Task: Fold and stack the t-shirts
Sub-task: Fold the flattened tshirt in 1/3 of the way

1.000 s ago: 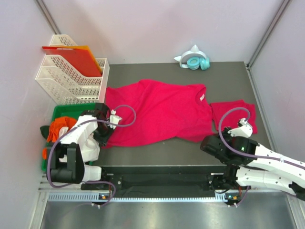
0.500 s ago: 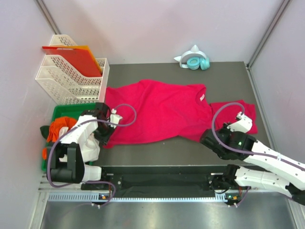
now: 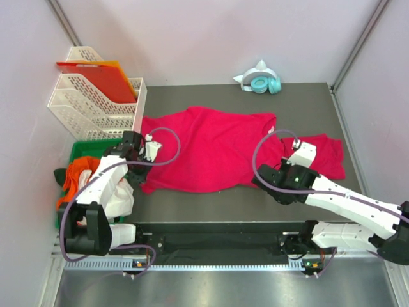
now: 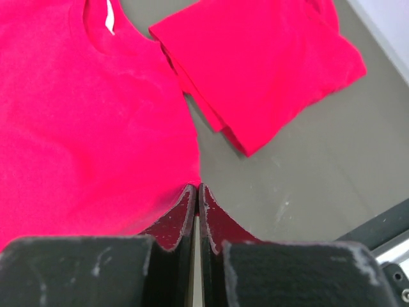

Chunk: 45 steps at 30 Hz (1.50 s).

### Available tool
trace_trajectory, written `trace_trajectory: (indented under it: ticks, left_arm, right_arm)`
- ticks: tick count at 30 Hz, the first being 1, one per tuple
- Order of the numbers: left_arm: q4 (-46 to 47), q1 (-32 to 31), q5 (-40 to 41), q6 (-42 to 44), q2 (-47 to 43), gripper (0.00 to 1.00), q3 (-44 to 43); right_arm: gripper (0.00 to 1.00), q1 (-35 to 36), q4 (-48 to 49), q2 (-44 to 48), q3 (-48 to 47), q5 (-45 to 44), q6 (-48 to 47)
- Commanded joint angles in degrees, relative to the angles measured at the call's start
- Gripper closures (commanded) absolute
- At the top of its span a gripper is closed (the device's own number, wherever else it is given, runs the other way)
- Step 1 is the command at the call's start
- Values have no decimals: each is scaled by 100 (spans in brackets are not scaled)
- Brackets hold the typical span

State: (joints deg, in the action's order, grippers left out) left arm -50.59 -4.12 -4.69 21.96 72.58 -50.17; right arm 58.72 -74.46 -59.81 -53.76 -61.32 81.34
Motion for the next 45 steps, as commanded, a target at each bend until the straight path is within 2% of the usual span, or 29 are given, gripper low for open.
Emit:
trace_trajectory:
  ticks: [1,5,15,21,31,45]
  left_arm:
    - [496,-10,3,-306,-42,100,-273]
    - [725,-10,90,-455,212,100,-370]
    - [1402,-1,416,-666,898,100,-520]
    - [1631,-1,688,-806,1302,100,-739]
    - [2316,25,1567,-1150,1584,100,-871]
    - [2528,34,1603,-1299,2313,100,-1355]
  right_arm:
    - [100,-246,694,-232,-354,-451,-908]
    - [100,-554,1064,-531,-486,-495,-1418]
    - [100,-1793,3514,-777,-381,-12,-4018]
    - [100,-2206,4411,-1313,-645,243,-4889]
    - [100,-2628,5266,-2420,-1593,647,-5725]
    - [100,-2954,5600,-3651,-2358,1113,-6051]
